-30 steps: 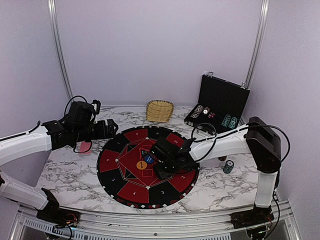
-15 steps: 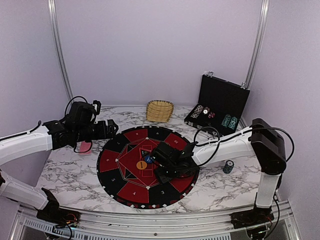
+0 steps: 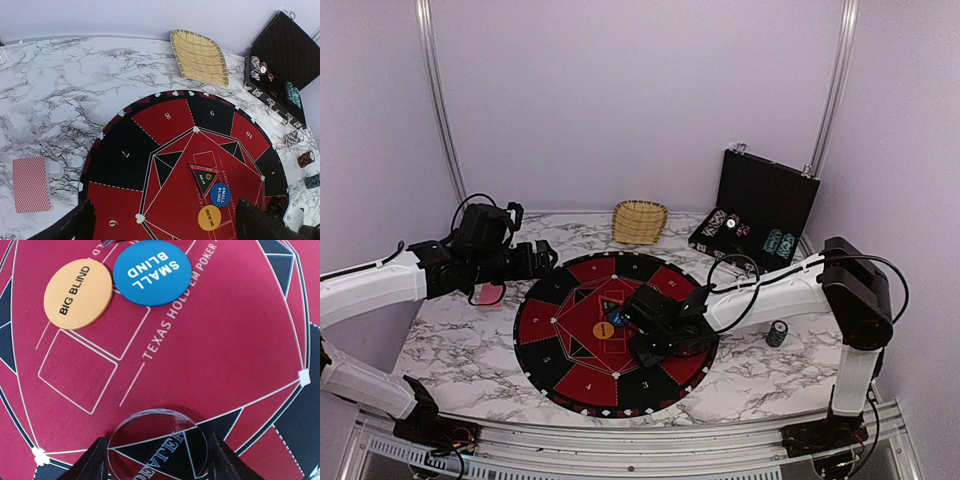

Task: Distribute texas hold em gaming equipment
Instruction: Move the dealer button to position 2.

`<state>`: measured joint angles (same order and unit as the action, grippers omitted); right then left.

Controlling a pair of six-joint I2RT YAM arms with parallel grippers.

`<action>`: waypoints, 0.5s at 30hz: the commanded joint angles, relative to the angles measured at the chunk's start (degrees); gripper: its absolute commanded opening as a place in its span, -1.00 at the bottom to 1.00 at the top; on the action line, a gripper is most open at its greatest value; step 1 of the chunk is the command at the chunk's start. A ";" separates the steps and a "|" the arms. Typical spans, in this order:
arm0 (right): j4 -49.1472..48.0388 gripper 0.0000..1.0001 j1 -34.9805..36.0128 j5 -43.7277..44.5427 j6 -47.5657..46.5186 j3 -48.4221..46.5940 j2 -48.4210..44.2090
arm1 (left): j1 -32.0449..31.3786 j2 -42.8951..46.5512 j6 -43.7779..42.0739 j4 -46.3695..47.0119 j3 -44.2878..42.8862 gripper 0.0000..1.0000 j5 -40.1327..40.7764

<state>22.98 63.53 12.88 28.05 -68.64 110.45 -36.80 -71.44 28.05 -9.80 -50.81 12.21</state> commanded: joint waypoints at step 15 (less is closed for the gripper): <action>4.88 0.32 0.01 -1.24 -0.49 0.37 0.69 | 0.32 -1.01 0.12 -0.83 -1.47 0.98 -2.46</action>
<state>23.03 63.53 12.95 27.94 -68.64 110.45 -36.75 -71.48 28.10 -9.80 -50.81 10.92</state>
